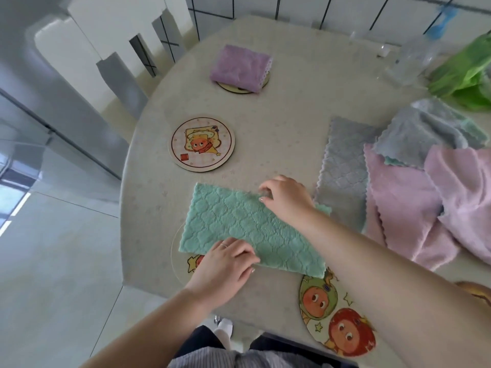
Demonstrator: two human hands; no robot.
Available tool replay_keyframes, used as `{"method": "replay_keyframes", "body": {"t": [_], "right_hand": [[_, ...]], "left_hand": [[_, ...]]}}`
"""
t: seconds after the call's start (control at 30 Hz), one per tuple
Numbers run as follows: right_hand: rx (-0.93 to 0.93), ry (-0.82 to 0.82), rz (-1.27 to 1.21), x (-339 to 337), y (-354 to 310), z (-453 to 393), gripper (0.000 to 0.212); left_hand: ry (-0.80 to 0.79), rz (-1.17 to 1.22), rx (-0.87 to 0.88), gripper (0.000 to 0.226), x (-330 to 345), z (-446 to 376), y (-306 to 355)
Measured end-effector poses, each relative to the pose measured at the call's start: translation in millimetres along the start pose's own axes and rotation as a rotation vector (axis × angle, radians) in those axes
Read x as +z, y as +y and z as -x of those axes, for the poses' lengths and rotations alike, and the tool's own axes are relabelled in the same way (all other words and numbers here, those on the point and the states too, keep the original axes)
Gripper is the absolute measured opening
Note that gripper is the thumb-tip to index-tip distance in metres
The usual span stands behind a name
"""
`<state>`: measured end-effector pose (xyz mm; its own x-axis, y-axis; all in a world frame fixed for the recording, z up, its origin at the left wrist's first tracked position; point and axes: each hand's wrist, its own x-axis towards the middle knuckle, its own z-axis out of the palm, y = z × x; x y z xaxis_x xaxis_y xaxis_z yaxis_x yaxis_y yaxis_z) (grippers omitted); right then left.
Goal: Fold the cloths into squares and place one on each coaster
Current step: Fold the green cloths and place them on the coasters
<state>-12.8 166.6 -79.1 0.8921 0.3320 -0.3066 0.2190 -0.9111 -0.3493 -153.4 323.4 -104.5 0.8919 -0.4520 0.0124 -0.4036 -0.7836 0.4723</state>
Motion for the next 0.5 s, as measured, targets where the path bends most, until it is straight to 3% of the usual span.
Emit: {"method": "replay_keyframes", "body": {"t": [0.13,0.23,0.4,0.5], "right_hand": [[0.025,-0.124,0.062,-1,-4,-10,0.026],[-0.034,-0.115,0.060,-2,-2,-7,0.024],[-0.003,-0.106,-0.200,-23,9,13,0.017],[0.044,-0.059,-0.368,-35,17,30,0.018]], "left_hand": [[0.029,0.011,-0.052,0.009,0,-4,6],[0.037,0.009,-0.078,0.006,-2,-8,10],[0.112,0.048,-0.149,0.010,-23,-2,11],[0.168,0.298,-0.275,0.009,-40,3,16]]}}
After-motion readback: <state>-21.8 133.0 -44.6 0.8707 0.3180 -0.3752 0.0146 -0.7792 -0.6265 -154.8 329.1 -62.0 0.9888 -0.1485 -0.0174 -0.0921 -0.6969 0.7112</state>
